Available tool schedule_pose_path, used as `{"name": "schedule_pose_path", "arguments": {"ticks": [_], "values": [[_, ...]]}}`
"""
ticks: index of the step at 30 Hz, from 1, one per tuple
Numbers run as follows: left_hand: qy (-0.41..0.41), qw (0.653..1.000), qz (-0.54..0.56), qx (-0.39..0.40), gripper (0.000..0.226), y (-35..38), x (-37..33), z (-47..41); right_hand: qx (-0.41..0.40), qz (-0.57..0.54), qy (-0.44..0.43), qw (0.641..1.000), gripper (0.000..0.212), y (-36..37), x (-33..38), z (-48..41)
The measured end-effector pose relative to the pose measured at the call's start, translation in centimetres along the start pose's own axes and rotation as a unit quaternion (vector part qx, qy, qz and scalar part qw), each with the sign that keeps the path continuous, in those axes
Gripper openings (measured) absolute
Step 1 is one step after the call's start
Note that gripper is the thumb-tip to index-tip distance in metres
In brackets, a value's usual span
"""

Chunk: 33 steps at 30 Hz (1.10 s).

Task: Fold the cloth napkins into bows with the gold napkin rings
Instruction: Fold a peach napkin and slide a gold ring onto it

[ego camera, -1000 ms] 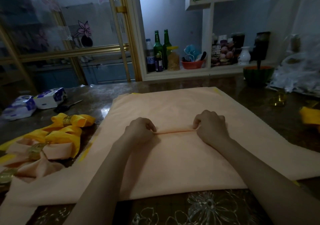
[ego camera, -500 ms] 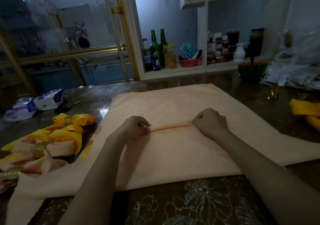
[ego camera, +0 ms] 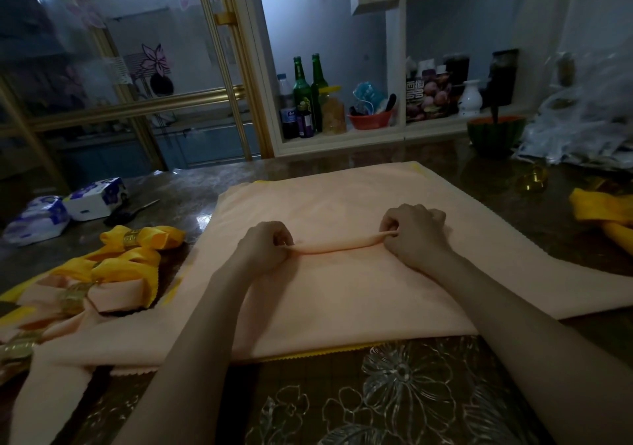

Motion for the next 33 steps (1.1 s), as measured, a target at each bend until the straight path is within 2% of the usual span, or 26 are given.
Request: {"name": "schedule_pose_path", "arguments": {"ticks": [5, 9, 13, 16, 19, 26, 28, 30, 33], "values": [[-0.047, 0.991, -0.005, 0.124, 0.014, 1.0, -0.1, 0.1, 0.039, 0.082, -0.035, 0.995, 0.015, 0.4, 1.1, 0.5], [-0.045, 0.991, -0.021, 0.124, 0.027, 0.5, -0.6, 0.2, 0.091, 0.027, -0.006, 0.996, 0.017, 0.2, 0.3, 0.3], [-0.024, 0.995, -0.038, 0.09, 0.021, 0.4, -0.9, 0.1, 0.138, -0.054, 0.018, 0.989, 0.014, 0.2, -0.7, 0.2], [-0.013, 0.994, -0.027, 0.101, 0.019, 0.5, -0.8, 0.2, 0.165, -0.125, 0.018, 0.978, 0.008, 0.2, -1.2, 0.3], [0.005, 0.997, -0.018, 0.081, 0.015, 0.4, -1.0, 0.1, 0.197, -0.174, 0.01, 0.965, 0.007, 0.0, -1.5, 0.6], [-0.003, 1.0, 0.024, -0.006, 0.015, 0.0, 0.3, 0.1, 0.124, -0.11, 0.014, 0.986, 0.009, 0.5, -1.8, 0.0], [0.012, 1.0, 0.017, -0.02, 0.01, 0.0, -0.1, 0.0, 0.112, -0.096, 0.02, 0.989, 0.018, 0.4, -2.0, 0.0], [0.013, 1.0, 0.014, -0.013, 0.01, 0.1, -0.1, -0.1, 0.099, -0.081, 0.013, 0.992, 0.023, 0.3, -1.7, 0.1], [-0.009, 0.999, 0.033, 0.028, 0.018, 0.3, 0.0, -0.1, 0.067, -0.041, -0.012, 0.997, 0.005, -0.1, -0.6, 0.3]]}}
Point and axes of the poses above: each hand's wrist, its own z-axis away from the middle knuckle, its own y-axis out of the palm, x = y × z, the point moved 8 cm from there along -z, towards the middle knuckle, and after that the axes turned 13 degrees about y, right-handed, at the moved point
